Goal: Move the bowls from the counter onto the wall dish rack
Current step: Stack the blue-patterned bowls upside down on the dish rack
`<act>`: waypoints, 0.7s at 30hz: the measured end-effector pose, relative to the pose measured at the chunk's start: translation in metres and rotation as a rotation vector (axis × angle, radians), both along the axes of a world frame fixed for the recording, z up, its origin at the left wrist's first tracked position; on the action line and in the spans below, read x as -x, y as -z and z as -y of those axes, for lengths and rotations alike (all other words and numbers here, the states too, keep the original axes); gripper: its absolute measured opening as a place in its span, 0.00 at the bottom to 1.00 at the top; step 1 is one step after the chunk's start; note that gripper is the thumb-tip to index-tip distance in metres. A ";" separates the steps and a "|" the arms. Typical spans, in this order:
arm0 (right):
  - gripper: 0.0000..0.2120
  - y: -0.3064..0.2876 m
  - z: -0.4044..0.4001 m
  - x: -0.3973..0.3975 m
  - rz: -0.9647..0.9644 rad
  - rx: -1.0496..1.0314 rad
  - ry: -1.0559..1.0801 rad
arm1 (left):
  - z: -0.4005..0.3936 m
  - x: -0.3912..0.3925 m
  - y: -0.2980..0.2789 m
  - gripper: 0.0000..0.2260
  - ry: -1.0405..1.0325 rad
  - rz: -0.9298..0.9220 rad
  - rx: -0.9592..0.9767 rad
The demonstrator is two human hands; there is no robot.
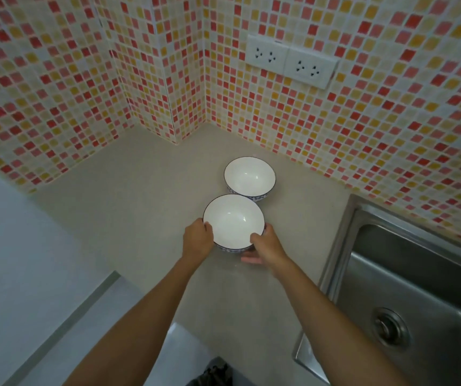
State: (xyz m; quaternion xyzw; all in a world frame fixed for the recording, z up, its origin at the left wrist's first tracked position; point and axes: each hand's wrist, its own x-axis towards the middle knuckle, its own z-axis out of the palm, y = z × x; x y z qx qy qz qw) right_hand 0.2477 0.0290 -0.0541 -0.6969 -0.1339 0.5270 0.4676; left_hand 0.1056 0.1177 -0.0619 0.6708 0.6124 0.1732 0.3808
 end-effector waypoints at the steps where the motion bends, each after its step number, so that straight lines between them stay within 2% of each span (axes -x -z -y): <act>1: 0.22 -0.006 0.009 -0.004 -0.032 -0.027 0.023 | 0.004 -0.003 -0.006 0.14 0.021 0.026 -0.014; 7: 0.38 -0.054 0.078 -0.049 -0.170 -0.206 0.171 | 0.046 -0.051 -0.076 0.13 0.279 0.222 -0.058; 9: 0.37 -0.080 0.108 -0.069 -0.183 -0.263 0.211 | 0.068 -0.076 -0.104 0.11 0.333 0.287 -0.072; 12: 0.29 -0.120 0.162 -0.099 -0.218 -0.366 0.246 | 0.104 -0.116 -0.140 0.09 0.396 0.365 -0.140; 15: 0.25 -0.156 0.222 -0.127 -0.231 -0.474 0.280 | 0.143 -0.157 -0.161 0.07 0.470 0.436 -0.097; 18: 0.25 -0.184 0.280 -0.153 -0.199 -0.559 0.339 | 0.183 -0.198 -0.175 0.08 0.556 0.514 -0.100; 21: 0.28 -0.208 0.333 -0.179 -0.134 -0.632 0.393 | 0.221 -0.238 -0.194 0.13 0.670 0.584 -0.166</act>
